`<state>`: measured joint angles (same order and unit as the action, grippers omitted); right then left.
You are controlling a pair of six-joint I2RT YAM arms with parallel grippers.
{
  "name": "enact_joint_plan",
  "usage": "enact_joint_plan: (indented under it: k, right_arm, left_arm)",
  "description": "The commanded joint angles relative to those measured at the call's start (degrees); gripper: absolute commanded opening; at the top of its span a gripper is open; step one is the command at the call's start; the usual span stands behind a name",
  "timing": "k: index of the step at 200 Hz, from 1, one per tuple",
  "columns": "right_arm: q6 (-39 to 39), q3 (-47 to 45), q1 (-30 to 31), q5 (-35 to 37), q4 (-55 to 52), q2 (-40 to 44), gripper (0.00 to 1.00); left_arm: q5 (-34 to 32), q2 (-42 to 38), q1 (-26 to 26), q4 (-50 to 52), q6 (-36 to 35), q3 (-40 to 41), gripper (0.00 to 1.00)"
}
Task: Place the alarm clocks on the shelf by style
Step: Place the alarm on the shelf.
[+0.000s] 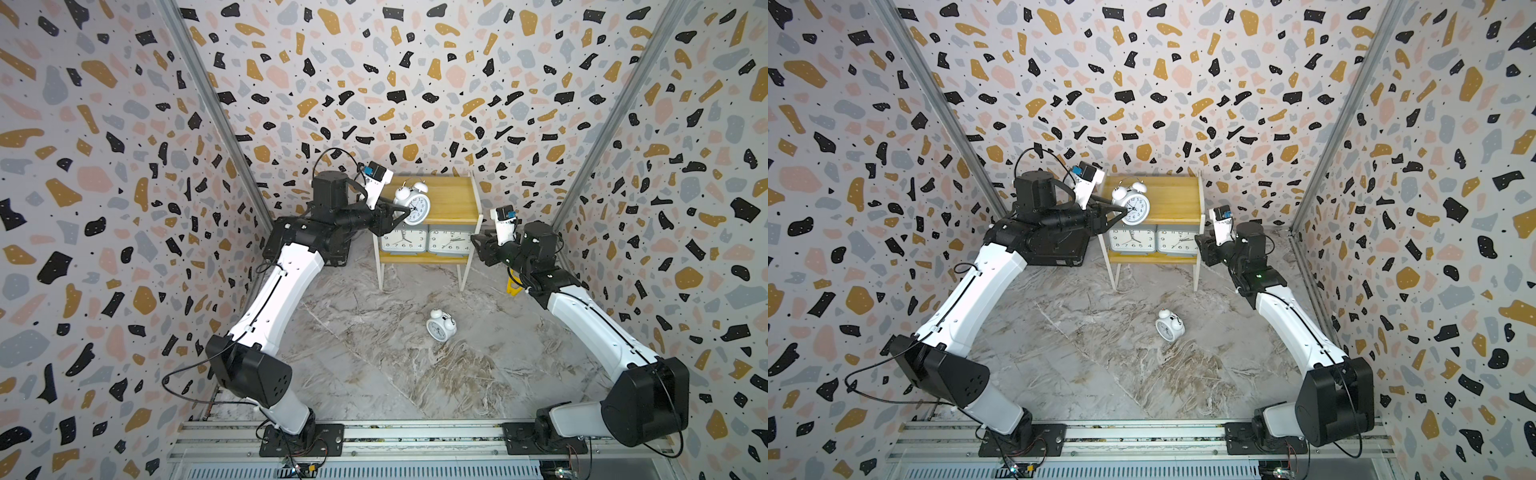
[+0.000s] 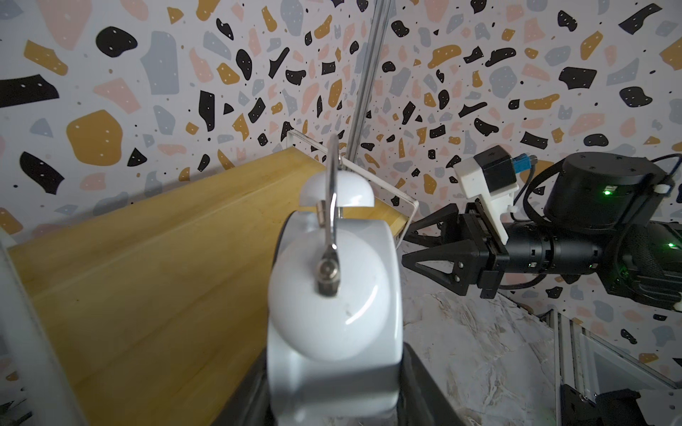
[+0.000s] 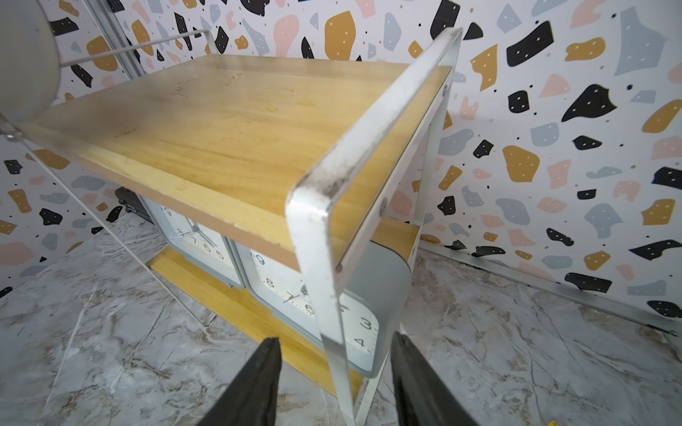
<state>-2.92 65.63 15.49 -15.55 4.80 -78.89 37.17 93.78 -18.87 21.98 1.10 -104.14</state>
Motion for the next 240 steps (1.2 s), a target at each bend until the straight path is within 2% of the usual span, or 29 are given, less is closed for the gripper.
enact_joint_plan:
  k: [1,21,62,87,177,240]
  right_arm:
    - [0.43,2.91,-0.19,0.79,3.65,0.08,0.52]
    - [0.64,3.12,-0.19,0.14,4.21,-0.80,0.48]
    - [1.37,2.88,-0.19,-1.89,5.59,-1.77,0.29]
    - [1.39,3.15,-0.19,-3.30,5.71,-2.31,0.24]
    - [1.60,2.34,-0.19,-6.06,6.99,-2.23,0.13]
    - [1.77,2.52,-0.19,-6.35,6.41,-2.67,0.11]
  left_arm:
    - [1.79,0.52,1.22,-6.64,1.04,-3.70,0.34]
    - [2.96,2.20,1.78,-7.66,1.53,-4.84,0.34]
    - [4.41,3.95,2.74,-10.73,1.61,-4.76,0.34]
    - [5.72,4.29,3.27,-14.19,1.52,-3.62,0.34]
    - [5.40,6.56,3.80,-13.45,-2.19,-4.04,0.34]
    - [5.11,6.95,4.11,-13.47,-2.96,-3.00,0.34]
